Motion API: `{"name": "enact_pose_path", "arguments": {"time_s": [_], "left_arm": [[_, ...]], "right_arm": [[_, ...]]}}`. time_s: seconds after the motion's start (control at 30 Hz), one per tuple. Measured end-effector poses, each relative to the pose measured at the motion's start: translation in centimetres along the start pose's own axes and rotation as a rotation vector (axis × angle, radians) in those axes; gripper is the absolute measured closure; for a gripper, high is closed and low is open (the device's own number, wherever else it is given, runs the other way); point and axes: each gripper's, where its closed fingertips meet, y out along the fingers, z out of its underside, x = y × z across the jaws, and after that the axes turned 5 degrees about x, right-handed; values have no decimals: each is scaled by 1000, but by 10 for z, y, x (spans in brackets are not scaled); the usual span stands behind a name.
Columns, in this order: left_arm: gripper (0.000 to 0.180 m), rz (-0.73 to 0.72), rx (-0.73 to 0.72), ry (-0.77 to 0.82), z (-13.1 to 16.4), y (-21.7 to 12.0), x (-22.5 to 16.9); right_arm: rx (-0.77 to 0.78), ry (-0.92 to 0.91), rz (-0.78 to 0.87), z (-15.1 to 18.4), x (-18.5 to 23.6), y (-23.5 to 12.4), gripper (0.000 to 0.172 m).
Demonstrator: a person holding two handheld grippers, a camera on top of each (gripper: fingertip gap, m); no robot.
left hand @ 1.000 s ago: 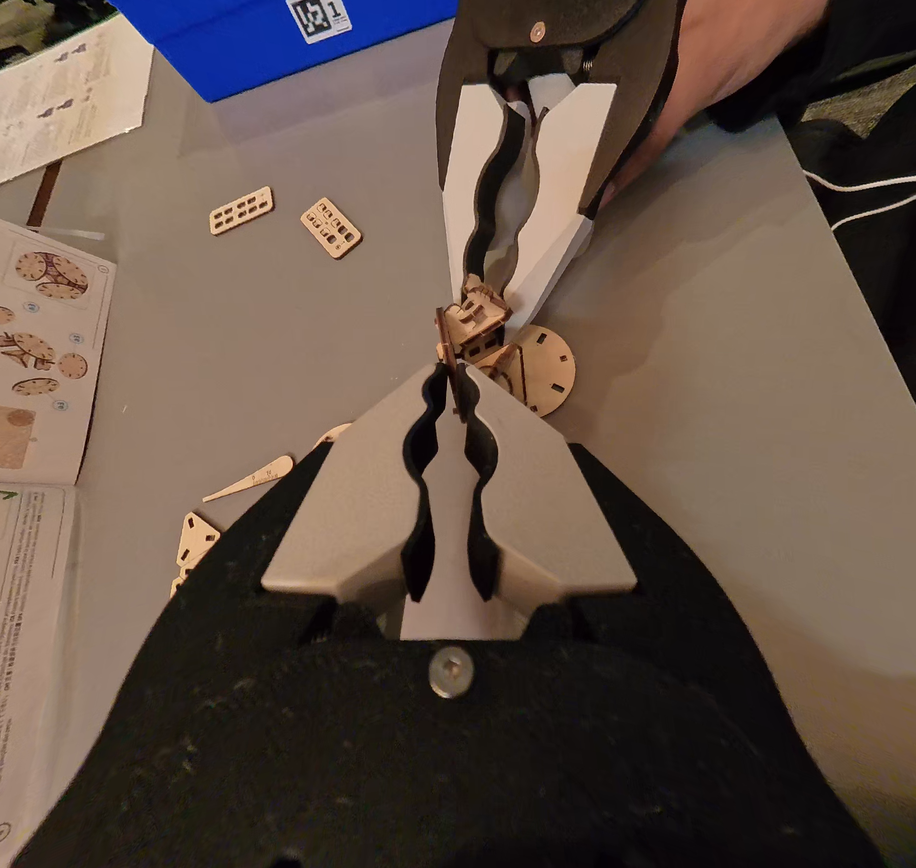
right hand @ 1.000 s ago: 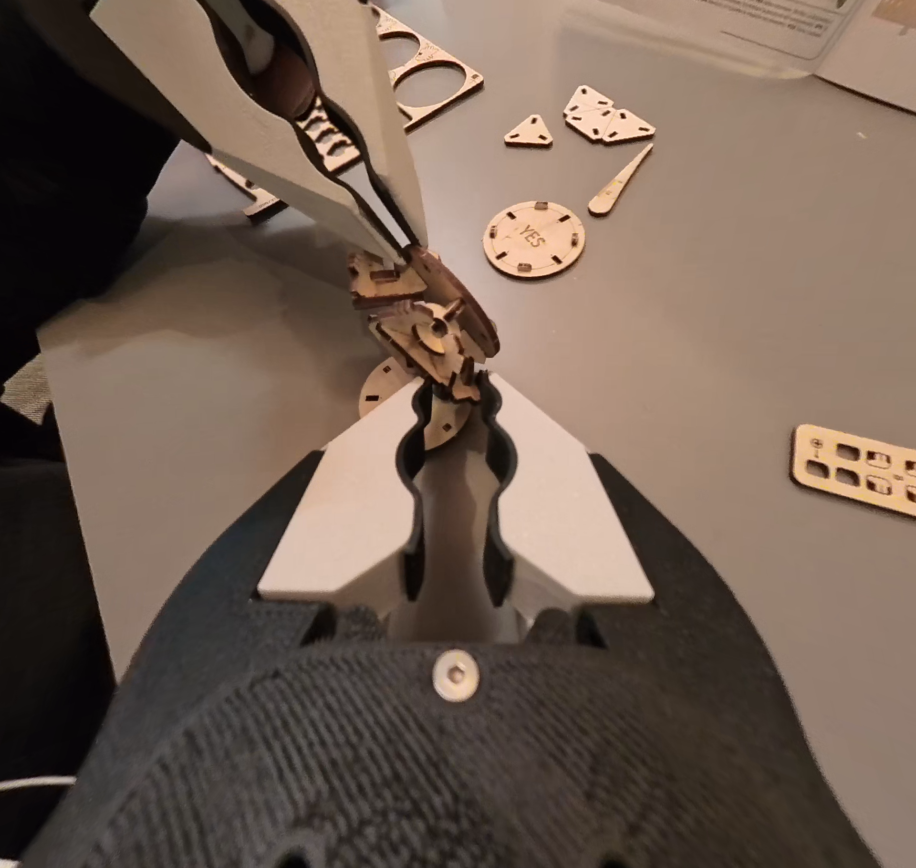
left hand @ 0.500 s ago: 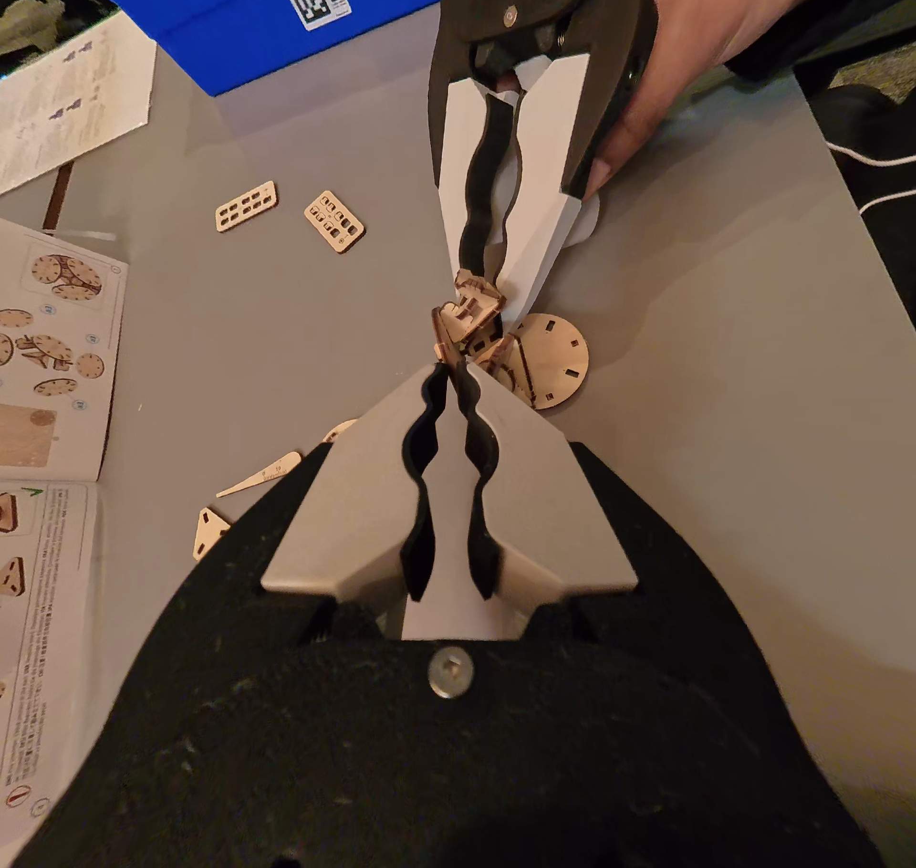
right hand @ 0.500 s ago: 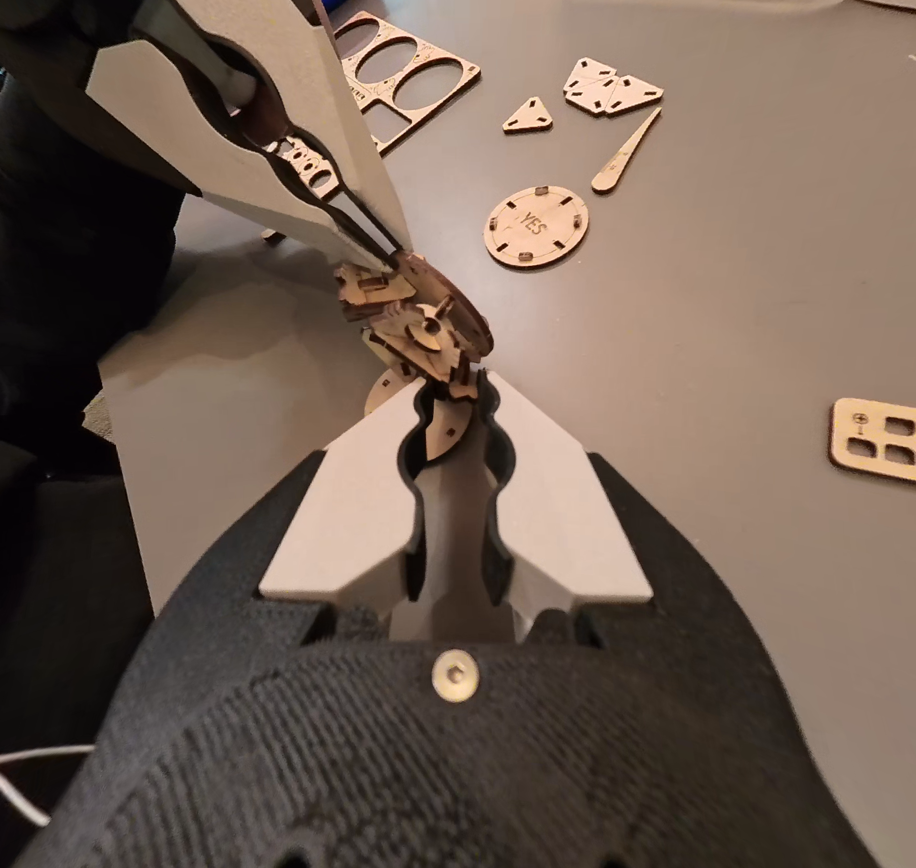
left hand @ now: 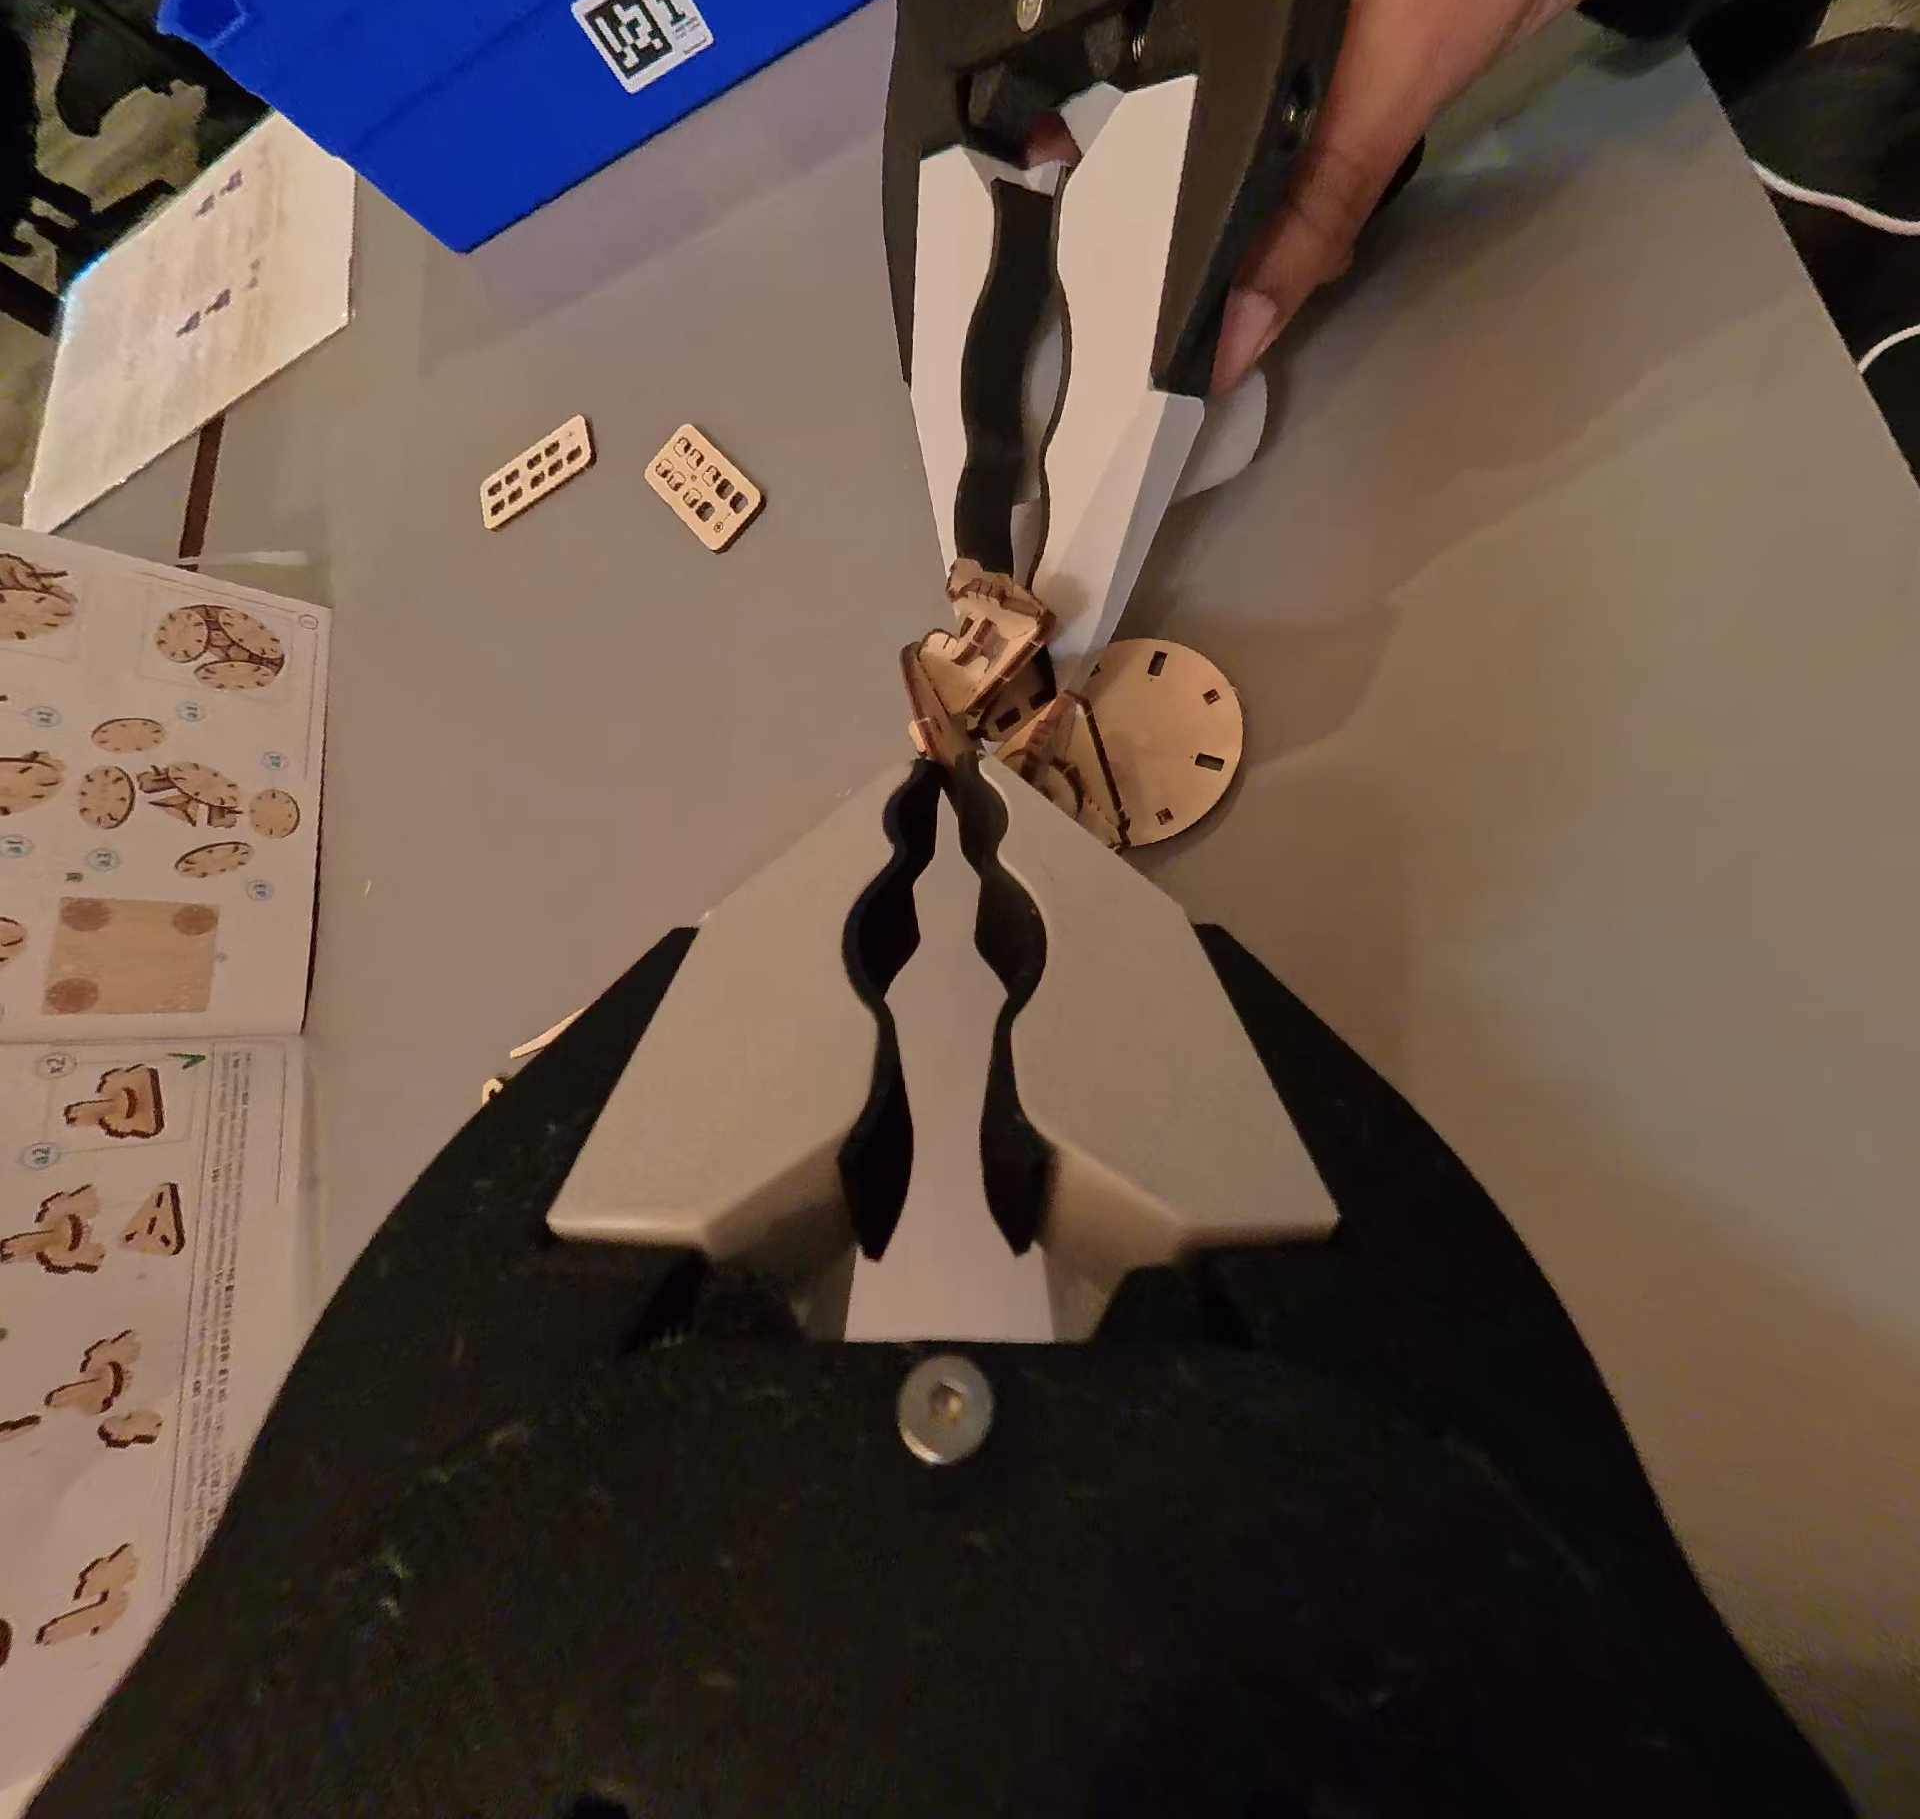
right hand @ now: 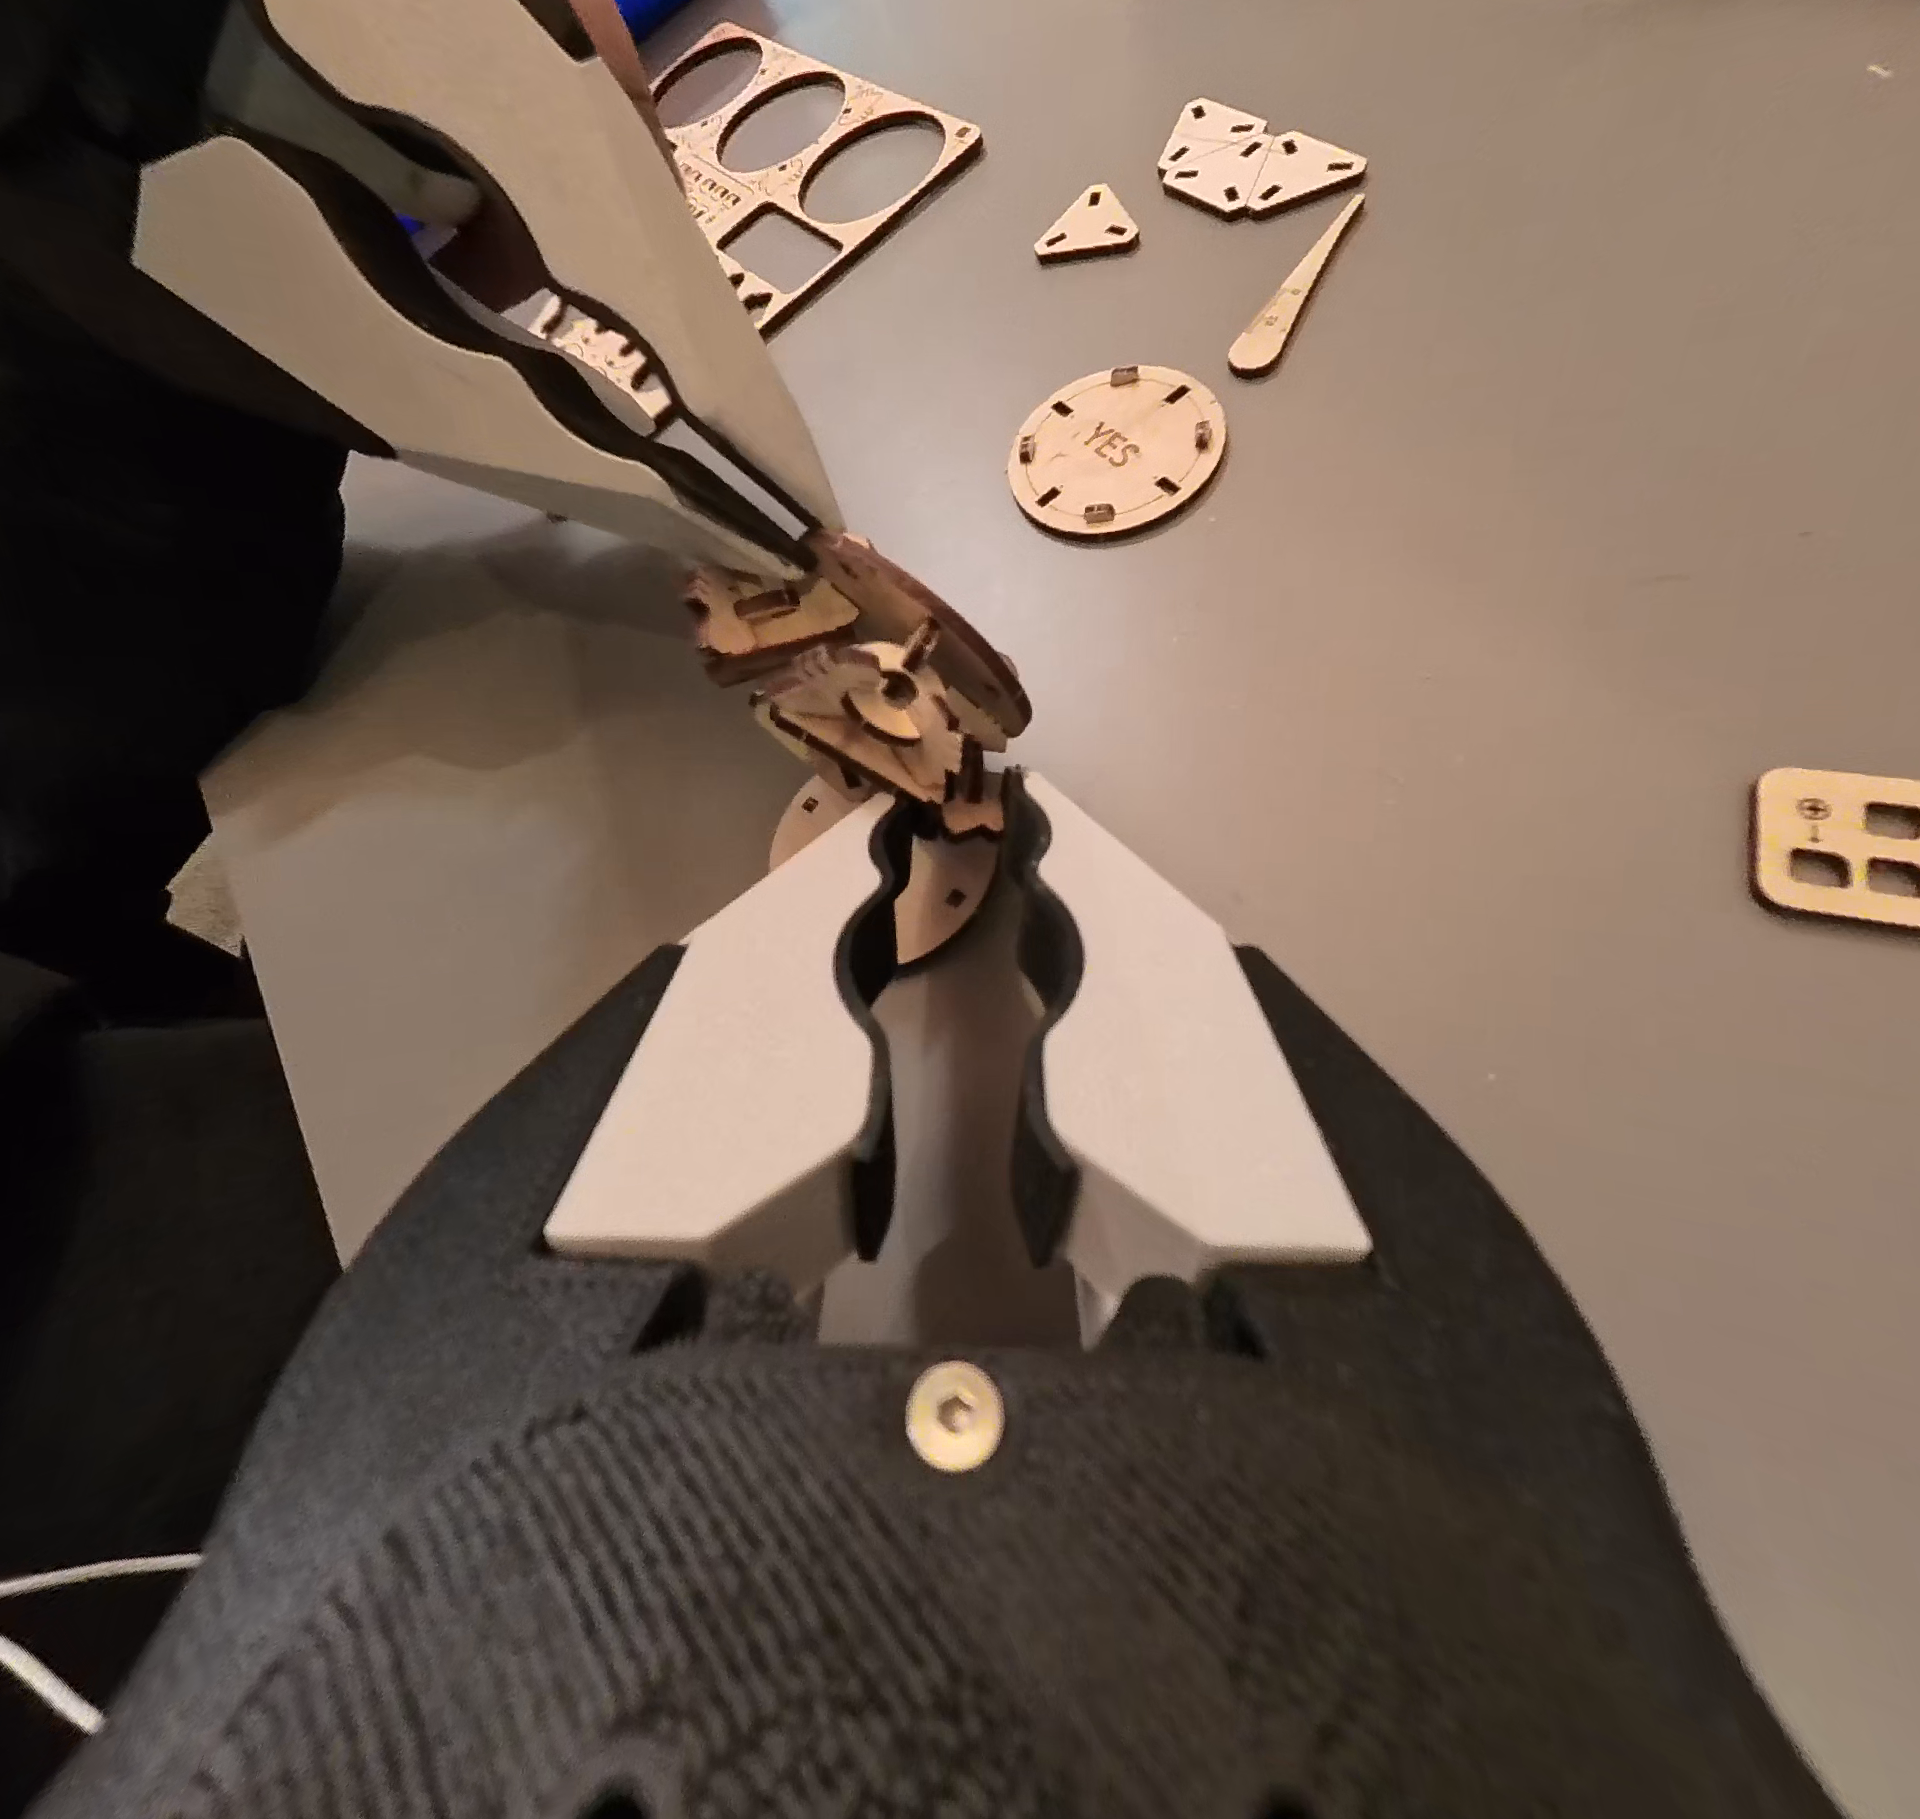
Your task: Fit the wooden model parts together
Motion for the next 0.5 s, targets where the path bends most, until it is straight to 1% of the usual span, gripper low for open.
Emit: {"name": "enact_pose_path", "arguments": {"time_s": [0.37, 0.5], "left_arm": [[178, -27, 12, 20, -2, 1, -2], [178, -23, 9, 17, -1, 0, -2]], "right_arm": [[10, 46, -17, 3, 1, -2, 156], [12, 6, 4, 2, 1, -2, 156]]}}
